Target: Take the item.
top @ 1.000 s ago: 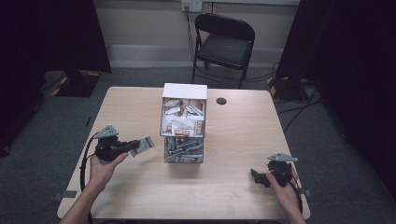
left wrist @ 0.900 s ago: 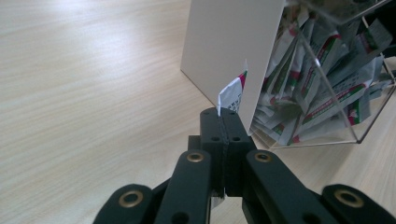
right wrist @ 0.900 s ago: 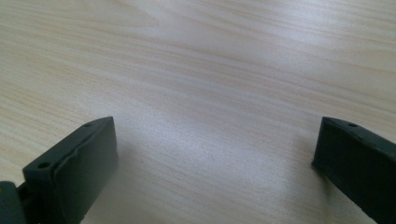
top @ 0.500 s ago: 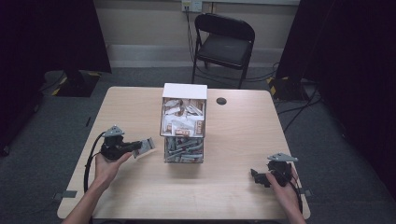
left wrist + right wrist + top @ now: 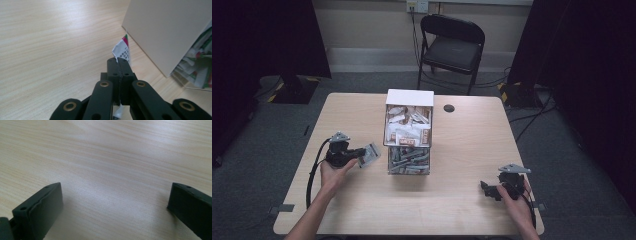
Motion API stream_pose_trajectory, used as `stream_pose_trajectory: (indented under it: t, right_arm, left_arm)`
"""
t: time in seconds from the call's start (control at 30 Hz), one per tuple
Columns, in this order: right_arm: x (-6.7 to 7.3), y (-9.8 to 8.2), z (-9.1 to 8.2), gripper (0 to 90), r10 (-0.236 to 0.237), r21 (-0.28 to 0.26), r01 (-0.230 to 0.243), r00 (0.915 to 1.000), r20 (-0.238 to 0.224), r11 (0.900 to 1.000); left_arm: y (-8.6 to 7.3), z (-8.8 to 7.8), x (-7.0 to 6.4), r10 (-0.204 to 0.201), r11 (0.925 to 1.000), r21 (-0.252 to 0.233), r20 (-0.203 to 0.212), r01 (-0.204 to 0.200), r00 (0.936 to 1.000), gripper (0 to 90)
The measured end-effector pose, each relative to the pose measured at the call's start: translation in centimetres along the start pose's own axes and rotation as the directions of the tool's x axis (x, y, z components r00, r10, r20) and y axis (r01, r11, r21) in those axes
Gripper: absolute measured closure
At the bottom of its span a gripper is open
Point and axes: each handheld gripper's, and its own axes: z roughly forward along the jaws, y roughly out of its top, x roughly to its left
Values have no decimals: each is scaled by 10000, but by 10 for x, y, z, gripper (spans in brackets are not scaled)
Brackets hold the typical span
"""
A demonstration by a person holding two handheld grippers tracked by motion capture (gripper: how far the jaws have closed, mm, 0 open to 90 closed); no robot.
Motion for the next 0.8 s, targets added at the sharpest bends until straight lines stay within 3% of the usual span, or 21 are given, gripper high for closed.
stream_pose_trajectory:
  t: [0.07,0.4,0.8]
  right_arm:
    - [0,0,0,0,3,3,-3,10000,-10,10000]
    - [0,0,0,0,0,1,0,10000,-9,10000]
    - [0,0,0,0,-1,1,1,10000,-13,10000]
  left_arm:
    - [0,2,0,8,10000,13,-95,-8,10000,900]
    - [-6,12,0,-120,9996,271,226,114,9997,893]
    - [-10,21,4,-244,9974,671,-46,246,9997,840]
